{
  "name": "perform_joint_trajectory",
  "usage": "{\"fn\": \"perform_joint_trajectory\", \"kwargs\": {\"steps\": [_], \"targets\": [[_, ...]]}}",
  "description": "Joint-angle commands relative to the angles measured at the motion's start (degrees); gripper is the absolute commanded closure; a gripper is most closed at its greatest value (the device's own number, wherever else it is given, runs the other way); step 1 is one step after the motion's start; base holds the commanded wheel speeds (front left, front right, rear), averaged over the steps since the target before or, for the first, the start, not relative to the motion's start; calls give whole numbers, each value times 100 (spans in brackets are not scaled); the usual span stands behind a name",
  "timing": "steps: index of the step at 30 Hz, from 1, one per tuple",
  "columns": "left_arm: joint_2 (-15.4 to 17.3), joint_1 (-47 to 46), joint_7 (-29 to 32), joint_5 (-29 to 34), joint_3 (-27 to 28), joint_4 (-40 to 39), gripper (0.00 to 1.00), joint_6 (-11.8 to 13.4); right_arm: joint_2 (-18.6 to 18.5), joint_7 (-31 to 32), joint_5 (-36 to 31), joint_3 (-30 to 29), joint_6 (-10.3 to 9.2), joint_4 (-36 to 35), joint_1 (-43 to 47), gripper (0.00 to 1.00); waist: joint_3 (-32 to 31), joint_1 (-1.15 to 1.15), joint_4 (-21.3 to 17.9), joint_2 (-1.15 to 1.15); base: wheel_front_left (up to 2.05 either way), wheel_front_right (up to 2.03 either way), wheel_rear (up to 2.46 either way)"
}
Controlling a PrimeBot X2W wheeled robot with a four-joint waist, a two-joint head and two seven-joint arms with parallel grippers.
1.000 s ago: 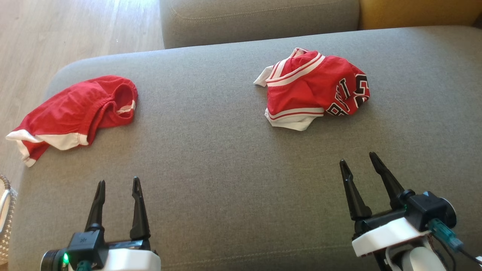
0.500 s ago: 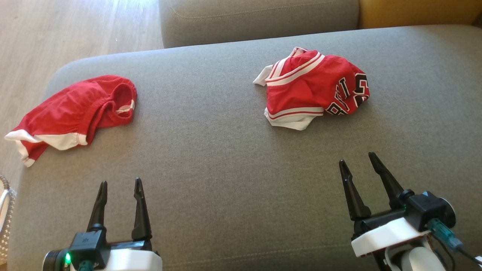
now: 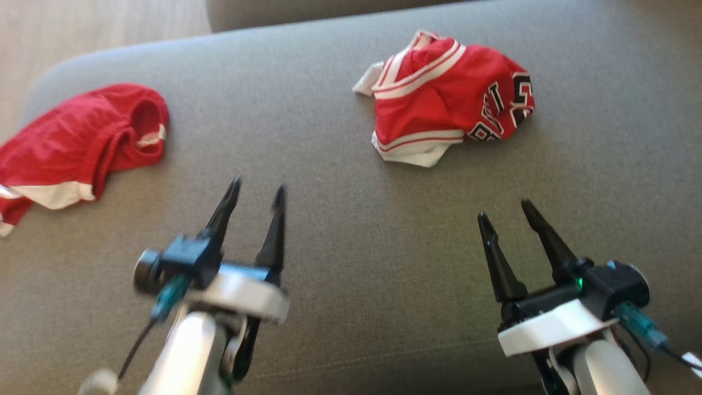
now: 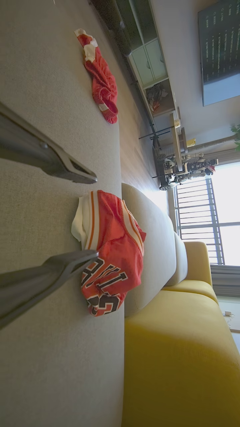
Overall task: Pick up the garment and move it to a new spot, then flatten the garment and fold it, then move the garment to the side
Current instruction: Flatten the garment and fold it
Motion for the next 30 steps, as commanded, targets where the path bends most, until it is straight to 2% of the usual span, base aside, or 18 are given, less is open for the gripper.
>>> {"fn": "perform_joint_trajectory", "kwargs": {"steps": [1,7,11,16,30], "targets": [[-9,-642,-30,-184,-40,84,0,-113,-4,-37,20,177,-1,-246,-318,0,341,0,-164,0,0,0,0],[-9,-1819,-30,-924,-653,1214,0,-453,-4,-37,-3,219,-1,-353,-527,0,763,0,-454,0,0,0,0],[-9,-2499,-30,-1131,-897,1872,0,-497,-4,-37,-16,267,-1,-429,-642,0,1016,0,-650,0,0,0,0],[-9,-2962,-30,-1394,-1091,2137,0,-582,-4,-37,4,249,-1,-530,-745,0,1199,0,-797,0,0,0,0],[-9,-3863,-30,-1786,-1484,3094,0,-513,-4,-37,82,320,-1,-851,-938,0,1596,0,-1103,0,0,0,0]]}}
